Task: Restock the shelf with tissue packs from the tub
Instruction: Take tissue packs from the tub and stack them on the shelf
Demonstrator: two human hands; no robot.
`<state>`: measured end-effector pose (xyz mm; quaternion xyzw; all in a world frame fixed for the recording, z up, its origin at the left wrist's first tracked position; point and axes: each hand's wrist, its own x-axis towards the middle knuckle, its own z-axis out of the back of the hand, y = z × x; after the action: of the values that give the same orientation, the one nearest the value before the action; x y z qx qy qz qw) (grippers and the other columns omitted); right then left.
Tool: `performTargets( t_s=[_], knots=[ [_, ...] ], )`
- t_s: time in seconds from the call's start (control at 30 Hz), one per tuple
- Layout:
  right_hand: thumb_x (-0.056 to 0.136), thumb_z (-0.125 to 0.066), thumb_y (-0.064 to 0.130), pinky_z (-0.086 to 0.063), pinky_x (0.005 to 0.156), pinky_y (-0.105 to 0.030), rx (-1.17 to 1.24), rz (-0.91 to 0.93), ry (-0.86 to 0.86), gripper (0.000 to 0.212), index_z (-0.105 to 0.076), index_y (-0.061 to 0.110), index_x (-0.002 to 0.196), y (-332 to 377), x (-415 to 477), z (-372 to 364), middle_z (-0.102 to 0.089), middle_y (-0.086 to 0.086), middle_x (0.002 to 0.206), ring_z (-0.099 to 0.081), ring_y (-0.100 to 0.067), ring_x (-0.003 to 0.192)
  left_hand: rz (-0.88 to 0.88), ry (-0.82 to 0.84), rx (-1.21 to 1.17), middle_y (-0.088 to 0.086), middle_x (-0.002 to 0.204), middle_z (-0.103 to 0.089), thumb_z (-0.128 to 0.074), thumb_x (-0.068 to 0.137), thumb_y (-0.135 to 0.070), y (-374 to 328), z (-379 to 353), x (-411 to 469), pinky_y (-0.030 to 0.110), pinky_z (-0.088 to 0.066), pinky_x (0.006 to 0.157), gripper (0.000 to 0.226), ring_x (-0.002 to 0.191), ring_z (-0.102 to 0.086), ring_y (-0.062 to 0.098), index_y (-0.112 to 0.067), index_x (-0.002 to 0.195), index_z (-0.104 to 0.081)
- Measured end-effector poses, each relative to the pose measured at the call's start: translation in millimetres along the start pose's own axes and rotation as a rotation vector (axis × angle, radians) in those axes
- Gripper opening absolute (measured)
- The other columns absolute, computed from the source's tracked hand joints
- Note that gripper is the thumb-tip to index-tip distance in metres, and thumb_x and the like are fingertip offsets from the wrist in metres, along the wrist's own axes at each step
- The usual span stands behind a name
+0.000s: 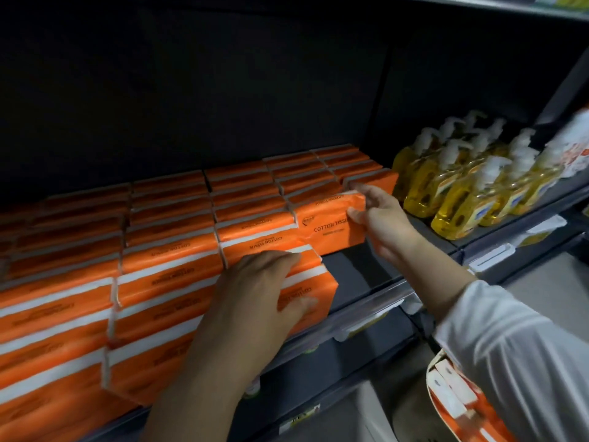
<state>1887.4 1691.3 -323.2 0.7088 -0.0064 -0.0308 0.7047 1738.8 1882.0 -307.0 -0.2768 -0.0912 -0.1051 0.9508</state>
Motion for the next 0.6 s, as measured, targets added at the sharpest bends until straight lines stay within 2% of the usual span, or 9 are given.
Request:
performTargets(
  t_s=[0.07, 0.17, 0.23, 0.33, 0.37, 0.4, 0.5, 0.6],
  knots=[
    [0.084, -0.052, -0.014, -0.055, 0.083, -0.036, -0.061, 0.044, -0.062, 0.049, -0.05, 0.008, 0.128, -5, 7, -6, -0.062, -0.001, 0.1, -0.062, -0.018, 0.094, -0.01, 0.024, 0.036, -0.025, 0.139, -0.036, -0.063, 0.082, -0.046, 3, 0, 1, 0.019, -0.02, 0.109, 0.06, 0.128, -0.029, -0.002, -0.039, 0.137, -0.039],
    [0.076, -0.066, -0.007, -0.05, 0.094, -0.045, -0.202, 0.061, -0.151, 0.057, -0.051, 0.013, 0.128, -18, 8, -10, -0.059, 0.0, 0.114, -0.059, -0.022, 0.108, -0.029, 0.038, 0.093, -0.028, 0.138, -0.032, -0.066, 0.083, -0.038, 5, -1, 1, 0.02, -0.017, 0.11, 0.059, 0.128, -0.026, -0.002, -0.041, 0.136, -0.039],
    [0.069, -0.077, 0.001, -0.049, 0.096, -0.045, -0.26, 0.057, -0.138, 0.073, -0.045, 0.016, 0.133, -26, 5, -12, -0.054, 0.001, 0.121, -0.056, -0.022, 0.112, -0.033, 0.03, 0.106, -0.03, 0.137, -0.029, -0.064, 0.084, -0.035, 4, -1, 1, 0.019, -0.013, 0.109, 0.059, 0.128, -0.023, -0.003, -0.042, 0.136, -0.038],
    [0.061, -0.084, 0.016, -0.036, 0.106, -0.036, -0.551, 0.24, -0.149, 0.094, -0.034, 0.018, 0.14, -32, -3, -18, -0.039, -0.007, 0.136, -0.038, -0.022, 0.127, -0.039, 0.016, 0.108, -0.03, 0.138, -0.029, -0.064, 0.084, -0.034, 4, -3, 1, 0.017, -0.012, 0.106, 0.058, 0.128, -0.023, -0.003, -0.041, 0.136, -0.038],
    [0.062, -0.084, 0.018, -0.034, 0.104, -0.033, -0.69, 0.329, -0.172, 0.092, -0.035, 0.018, 0.14, -31, -6, -20, -0.036, -0.008, 0.136, -0.033, -0.023, 0.128, -0.041, 0.014, 0.113, -0.029, 0.138, -0.029, -0.064, 0.084, -0.034, 4, -3, 2, 0.017, -0.013, 0.105, 0.058, 0.127, -0.023, -0.003, -0.041, 0.136, -0.039],
    [0.064, -0.082, 0.019, -0.036, 0.101, -0.036, -0.831, 0.439, -0.198, 0.085, -0.039, 0.018, 0.137, -29, -10, -22, -0.036, -0.01, 0.134, -0.033, -0.026, 0.126, -0.042, 0.012, 0.116, -0.029, 0.138, -0.029, -0.063, 0.084, -0.034, 4, -3, 1, 0.017, -0.013, 0.105, 0.058, 0.127, -0.023, -0.003, -0.041, 0.136, -0.039],
    [0.066, -0.078, 0.014, -0.047, 0.085, -0.047, -1.152, 0.74, -0.173, 0.054, -0.057, 0.011, 0.116, -25, -13, -27, -0.049, -0.015, 0.117, -0.046, -0.034, 0.106, -0.042, 0.006, 0.119, -0.029, 0.138, -0.029, -0.063, 0.084, -0.034, 5, -4, 1, 0.018, -0.014, 0.106, 0.058, 0.127, -0.024, -0.002, -0.042, 0.136, -0.038],
    [0.069, -0.071, 0.006, -0.051, 0.071, -0.046, -1.21, 0.745, -0.069, 0.035, -0.062, 0.006, 0.103, -24, -8, -30, -0.053, -0.017, 0.102, -0.049, -0.037, 0.098, -0.046, -0.003, 0.13, -0.029, 0.137, -0.029, -0.064, 0.084, -0.031, 5, -5, 2, 0.021, -0.015, 0.109, 0.059, 0.128, -0.024, -0.001, -0.041, 0.136, -0.038]
  ],
)
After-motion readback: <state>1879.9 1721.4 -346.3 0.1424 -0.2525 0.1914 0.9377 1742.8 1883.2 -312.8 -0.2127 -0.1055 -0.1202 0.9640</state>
